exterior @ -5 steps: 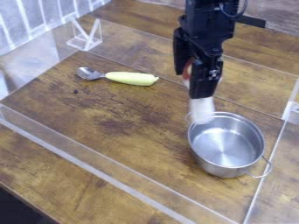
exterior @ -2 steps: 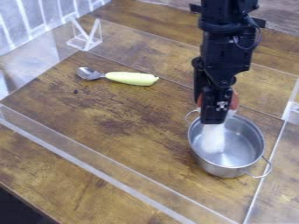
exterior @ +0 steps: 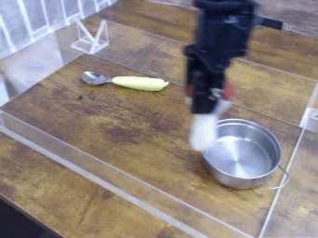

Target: Remove the mushroom from the silver pot and put it on the table

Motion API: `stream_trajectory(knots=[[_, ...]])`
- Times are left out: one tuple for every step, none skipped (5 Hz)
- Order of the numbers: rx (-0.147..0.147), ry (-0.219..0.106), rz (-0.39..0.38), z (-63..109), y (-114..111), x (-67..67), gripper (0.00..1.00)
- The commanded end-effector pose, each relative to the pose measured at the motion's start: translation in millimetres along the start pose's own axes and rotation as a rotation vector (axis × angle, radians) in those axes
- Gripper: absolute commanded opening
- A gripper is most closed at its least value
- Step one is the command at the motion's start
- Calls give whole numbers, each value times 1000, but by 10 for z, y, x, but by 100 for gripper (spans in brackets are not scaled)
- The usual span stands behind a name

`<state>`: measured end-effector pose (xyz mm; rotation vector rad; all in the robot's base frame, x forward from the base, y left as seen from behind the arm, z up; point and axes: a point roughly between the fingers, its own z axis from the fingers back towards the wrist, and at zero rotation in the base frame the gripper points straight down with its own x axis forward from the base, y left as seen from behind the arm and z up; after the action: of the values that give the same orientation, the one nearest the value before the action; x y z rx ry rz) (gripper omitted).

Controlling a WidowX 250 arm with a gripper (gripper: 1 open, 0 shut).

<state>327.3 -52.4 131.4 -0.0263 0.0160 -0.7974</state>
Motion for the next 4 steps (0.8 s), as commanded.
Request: stream_trajectory(knots=[[40, -53, 189, 164, 315, -430, 0], [43, -41, 227, 124, 498, -766, 0], [49, -32, 291, 120, 628, -1025, 0], [55, -26, 301, 41, 734, -1240, 0]])
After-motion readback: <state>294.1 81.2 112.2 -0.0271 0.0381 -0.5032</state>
